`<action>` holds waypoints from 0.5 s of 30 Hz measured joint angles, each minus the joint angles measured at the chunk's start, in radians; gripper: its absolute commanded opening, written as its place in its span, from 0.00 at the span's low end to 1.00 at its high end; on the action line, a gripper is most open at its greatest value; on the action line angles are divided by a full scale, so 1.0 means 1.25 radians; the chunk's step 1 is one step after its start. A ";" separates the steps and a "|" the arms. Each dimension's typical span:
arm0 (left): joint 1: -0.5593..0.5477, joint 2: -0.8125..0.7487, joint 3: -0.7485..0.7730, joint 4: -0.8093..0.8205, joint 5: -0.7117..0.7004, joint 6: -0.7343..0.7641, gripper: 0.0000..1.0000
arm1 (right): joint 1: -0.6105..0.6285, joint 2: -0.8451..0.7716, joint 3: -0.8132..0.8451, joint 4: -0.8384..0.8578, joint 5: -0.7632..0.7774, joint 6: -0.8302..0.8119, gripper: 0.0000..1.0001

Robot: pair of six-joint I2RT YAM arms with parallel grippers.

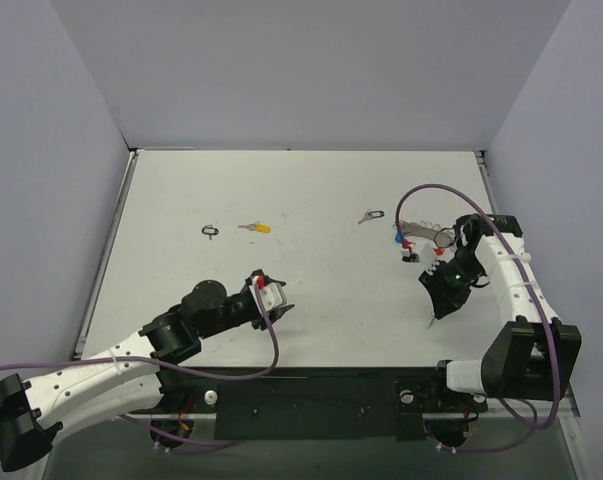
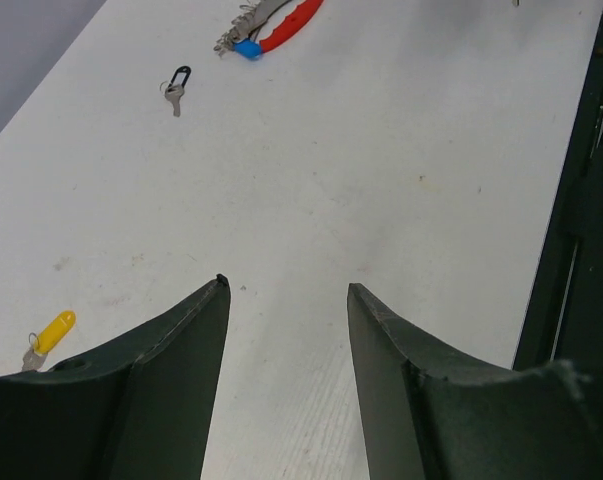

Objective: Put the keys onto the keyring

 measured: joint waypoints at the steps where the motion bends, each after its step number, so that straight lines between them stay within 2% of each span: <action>1: -0.003 -0.003 0.000 -0.011 -0.004 0.007 0.60 | -0.004 0.013 -0.003 -0.001 0.020 0.007 0.00; 8: -0.040 -0.012 0.018 -0.095 -0.027 0.054 0.60 | -0.004 0.146 -0.003 -0.002 0.125 0.049 0.00; 15: -0.052 -0.019 0.027 -0.121 -0.025 0.065 0.60 | 0.009 0.270 0.018 0.025 0.186 0.105 0.00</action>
